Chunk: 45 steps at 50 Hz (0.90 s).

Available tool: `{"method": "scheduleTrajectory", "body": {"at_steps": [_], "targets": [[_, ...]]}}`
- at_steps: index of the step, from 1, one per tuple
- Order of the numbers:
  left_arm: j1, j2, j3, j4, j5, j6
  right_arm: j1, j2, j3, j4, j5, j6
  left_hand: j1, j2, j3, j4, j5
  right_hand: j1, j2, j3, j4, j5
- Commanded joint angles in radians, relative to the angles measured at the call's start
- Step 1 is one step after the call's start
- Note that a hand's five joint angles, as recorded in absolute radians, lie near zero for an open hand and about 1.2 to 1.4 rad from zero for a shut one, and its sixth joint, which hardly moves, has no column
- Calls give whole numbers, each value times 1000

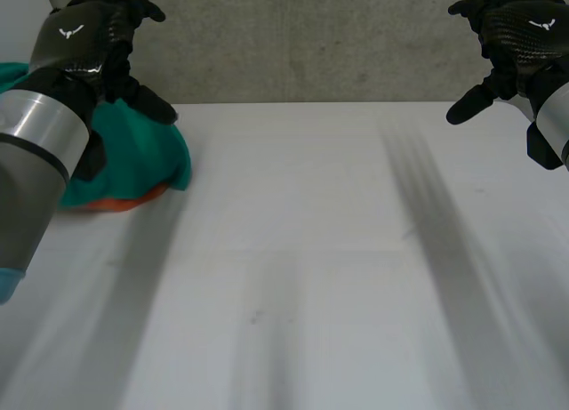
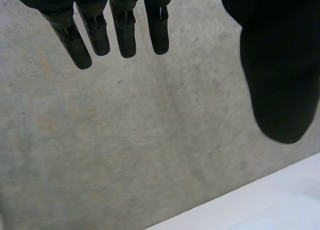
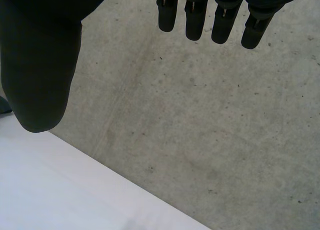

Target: Fold the laundry.

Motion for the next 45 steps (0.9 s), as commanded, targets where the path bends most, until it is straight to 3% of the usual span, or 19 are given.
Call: {"method": "scheduleTrajectory", "body": {"at_steps": [1, 12, 20, 23, 25, 26, 27, 34, 45], "targets": [[153, -204, 143, 52, -2, 273, 2, 2, -4, -1, -3, -4, -185, -171, -37, -28, -47, -49, -34, -33, -32, -42], [289, -620, 366, 362, 1, 655, 5, 12, 0, -1, -5, -27, -152, -138, -4, 5, -13, -49, -34, -33, -32, -42], [319, -835, 456, 450, 4, 767, 11, 18, 9, -1, -5, -59, -105, -91, 43, 52, 33, -49, -34, -33, -32, -42], [320, -869, 479, 450, 9, 769, 11, 41, 9, -1, -5, -62, 97, 111, 245, 254, 235, -49, -34, -33, -32, -42], [319, -875, 487, 451, 6, 771, 9, 52, 6, -1, -5, -62, 665, 678, 813, 821, 803, -49, -34, -33, -32, -42], [317, -875, 484, 454, 3, 769, 8, 58, 5, -1, -7, -62, 990, 1004, 1138, 1147, 1128, -49, -34, -33, -32, -42], [305, -863, 475, 457, -2, 758, 8, 60, 5, -1, -7, -62, 1036, 1050, 1185, 1193, 1175, -49, -34, -33, -32, -42], [227, -586, 395, 465, -3, 633, 3, 60, -3, -1, -7, -70, 1037, 1051, 1185, 1194, 1175, -49, -34, -33, -32, -42], [-54, -168, 175, 344, 6, 219, -5, 58, -9, -1, -5, -74, 1037, 1051, 1185, 1194, 1175, -49, -34, -33, -32, -42]]}}
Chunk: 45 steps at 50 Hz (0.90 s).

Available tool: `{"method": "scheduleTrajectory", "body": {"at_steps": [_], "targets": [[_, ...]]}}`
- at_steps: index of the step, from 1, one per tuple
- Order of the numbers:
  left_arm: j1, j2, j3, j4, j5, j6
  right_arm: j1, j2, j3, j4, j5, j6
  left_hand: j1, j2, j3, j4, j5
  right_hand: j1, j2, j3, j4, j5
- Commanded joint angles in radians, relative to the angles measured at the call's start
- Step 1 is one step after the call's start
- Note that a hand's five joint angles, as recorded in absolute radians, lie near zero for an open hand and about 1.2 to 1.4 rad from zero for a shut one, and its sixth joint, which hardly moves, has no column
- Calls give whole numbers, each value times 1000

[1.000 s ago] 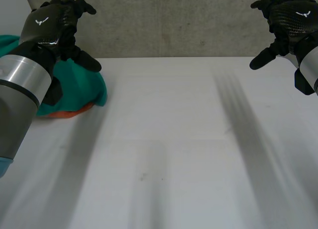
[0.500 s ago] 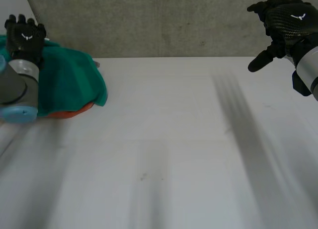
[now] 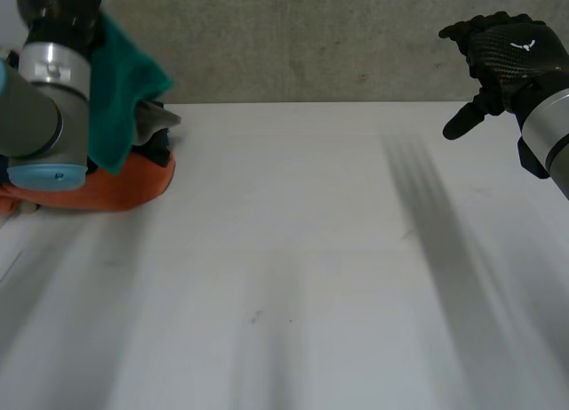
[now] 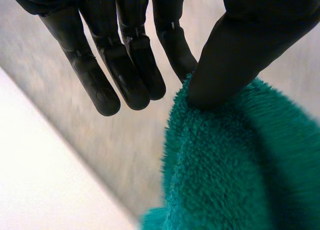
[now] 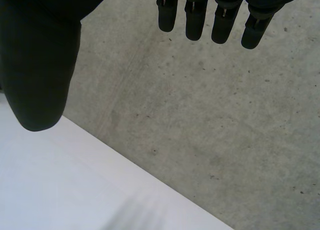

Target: Fold the laundry.

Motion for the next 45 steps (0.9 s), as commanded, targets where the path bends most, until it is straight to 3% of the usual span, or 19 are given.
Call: {"method": "scheduleTrajectory", "body": {"at_steps": [1, 8, 12, 15, 16, 19, 23, 27, 34, 40, 45], "targets": [[-190, 259, -165, -115, 7, -289, -4, -2, -3, 0, 1, -2, 255, 205, 209, 201, 256, -49, -35, -33, -32, -42], [-338, 275, -336, -169, 11, -502, -5, -2, -8, -2, 1, -3, 255, 205, 209, 201, 256, -49, -35, -33, -32, -42], [-430, 138, -385, -165, 14, -539, -4, -2, -8, -2, 1, -5, 255, 205, 209, 201, 256, -49, -35, -33, -32, -42], [-485, 14, -357, -189, 11, -536, -2, 1, -5, 2, 1, -17, -599, -649, -645, -653, -598, -49, -35, -33, -32, -42], [-488, -9, -354, -200, 7, -535, -1, 6, -3, 3, 1, -34, -767, -818, -813, -822, -767, -49, -35, -33, -32, -42], [-484, -23, -353, -243, -4, -524, 2, 27, 1, 12, 4, -77, -848, -899, -894, -903, -848, -49, -35, -33, -32, -42], [-399, 101, -374, -271, -27, -521, 13, 77, 12, 38, 8, -179, -875, -925, -921, -929, -874, -49, -35, -33, -32, -42], [-284, 244, -455, -267, -23, -505, 21, 87, 23, 170, 13, -304, -875, -925, -921, -929, -874, -49, -35, -33, -32, -42], [-94, 334, -584, -271, 16, -352, 152, 94, 107, 403, 7, -327, -875, -925, -921, -929, -874, -49, -35, -33, -32, -42], [90, 302, -705, -281, 184, -121, 228, 90, 274, 302, 14, -287, -866, -917, -912, -920, -866, -49, -35, -33, -32, -42], [161, 236, -759, -286, 270, -30, 248, 92, 412, 141, 19, -227, -863, -914, -909, -917, -863, -49, -35, -33, -32, -42]]}}
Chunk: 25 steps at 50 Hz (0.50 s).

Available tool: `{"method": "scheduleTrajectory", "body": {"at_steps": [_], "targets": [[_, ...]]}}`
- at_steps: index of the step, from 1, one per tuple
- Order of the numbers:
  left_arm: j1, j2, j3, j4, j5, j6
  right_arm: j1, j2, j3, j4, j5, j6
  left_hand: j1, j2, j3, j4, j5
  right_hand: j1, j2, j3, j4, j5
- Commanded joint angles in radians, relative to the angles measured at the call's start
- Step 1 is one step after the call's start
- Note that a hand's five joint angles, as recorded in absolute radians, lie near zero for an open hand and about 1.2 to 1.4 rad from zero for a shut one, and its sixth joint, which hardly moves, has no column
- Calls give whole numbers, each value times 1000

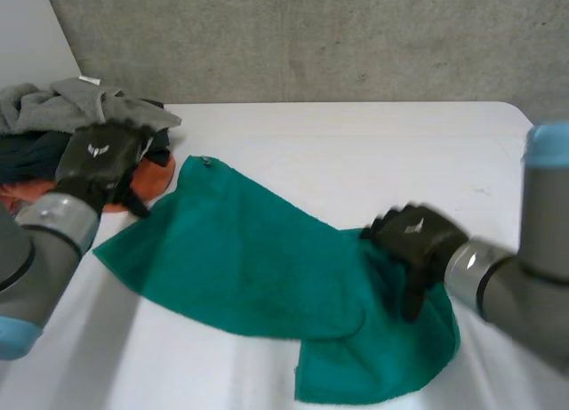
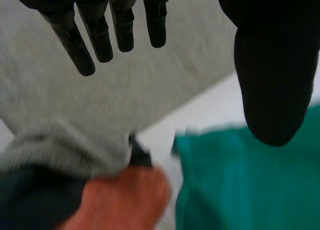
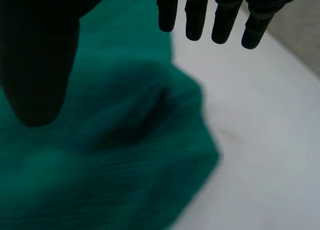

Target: Fold the laundry.

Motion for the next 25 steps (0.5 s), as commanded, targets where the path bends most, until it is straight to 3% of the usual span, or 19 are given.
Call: {"method": "scheduleTrajectory", "body": {"at_steps": [1, 5, 7, 9, 15, 20, 25], "targets": [[121, -88, -89, -8, 144, 158, 48, 4, 207, -236, 7, 94, -12, -6, -2, 1, 14, -49, -35, -33, -32, -42], [122, -90, -98, -7, 145, 153, 81, 51, 230, -310, 7, 136, -12, -6, -2, 1, 14, -26, -12, -10, -9, -19], [112, -88, -102, -7, 145, 133, 86, 80, 225, -337, 7, 150, -12, -6, -2, 1, 14, 414, 428, 429, 431, 421], [101, -86, -106, -7, 145, 107, 86, 106, 216, -397, 6, 176, -15, -9, -5, -1, 11, 1168, 1183, 1184, 1186, 1175], [17, -51, -126, -10, 142, -23, 86, 84, 173, -519, 12, 191, -21, -15, -11, -7, 6, 1172, 1187, 1188, 1190, 1180], [-42, -47, -151, -11, 127, -77, 101, -59, 100, -505, 8, 197, -30, -24, -20, -16, -3, 1172, 1187, 1188, 1190, 1180], [-94, -54, -174, -10, 89, -78, 130, -116, 28, -434, 1, 203, -42, -36, -32, -28, -15, 1172, 1187, 1188, 1190, 1180]]}}
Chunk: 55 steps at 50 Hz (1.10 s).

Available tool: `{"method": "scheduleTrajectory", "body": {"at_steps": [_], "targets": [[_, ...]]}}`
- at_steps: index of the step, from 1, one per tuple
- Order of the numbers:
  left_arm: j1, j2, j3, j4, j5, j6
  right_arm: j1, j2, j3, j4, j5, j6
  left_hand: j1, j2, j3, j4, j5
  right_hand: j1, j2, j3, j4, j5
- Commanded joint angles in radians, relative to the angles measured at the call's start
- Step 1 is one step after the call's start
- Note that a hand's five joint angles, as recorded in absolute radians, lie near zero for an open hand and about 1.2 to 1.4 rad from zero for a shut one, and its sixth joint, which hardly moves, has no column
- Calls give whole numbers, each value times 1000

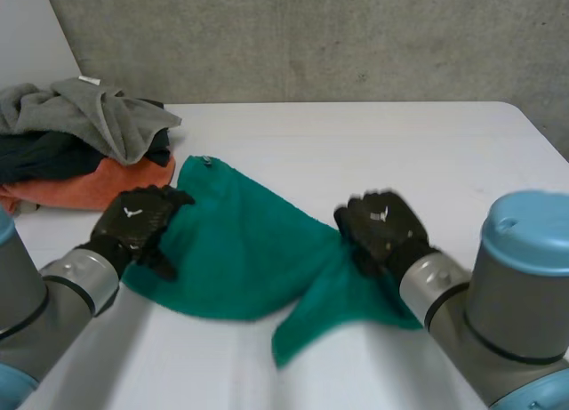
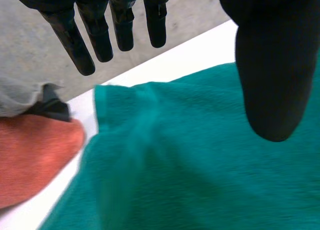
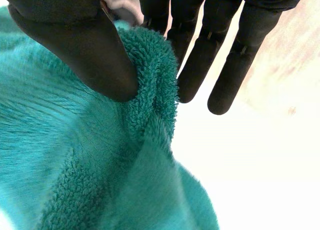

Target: Fold the laundry.

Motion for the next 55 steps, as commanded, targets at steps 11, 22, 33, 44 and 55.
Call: {"method": "scheduleTrajectory", "body": {"at_steps": [11, 22, 33, 44, 55], "targets": [[-115, -135, -4, 7, -89, -11, 51, -301, -203, 172, -11, 46, -45, -35, -35, -31, -18, 298, 229, 220, 207, 249], [-125, -158, 102, 57, -224, -8, -13, -359, -187, 248, -17, 30, 1106, 1116, 1116, 1120, 1133, 298, 229, 220, 207, 249], [-126, 28, 95, 57, -207, -8, -260, -99, -232, 281, -109, -202, 1106, 1116, 1116, 1120, 1133, 298, 229, 220, 207, 249], [-174, -15, 142, 54, -179, -8, -257, 383, -611, 262, -116, -331, 1106, 1116, 1116, 1120, 1133, -646, -716, -724, -738, -696], [-234, -8, 185, 39, -190, -6, -242, 270, -567, 300, 127, -185, 1106, 1116, 1116, 1120, 1133, -924, -993, -1001, -1015, -973]]}}
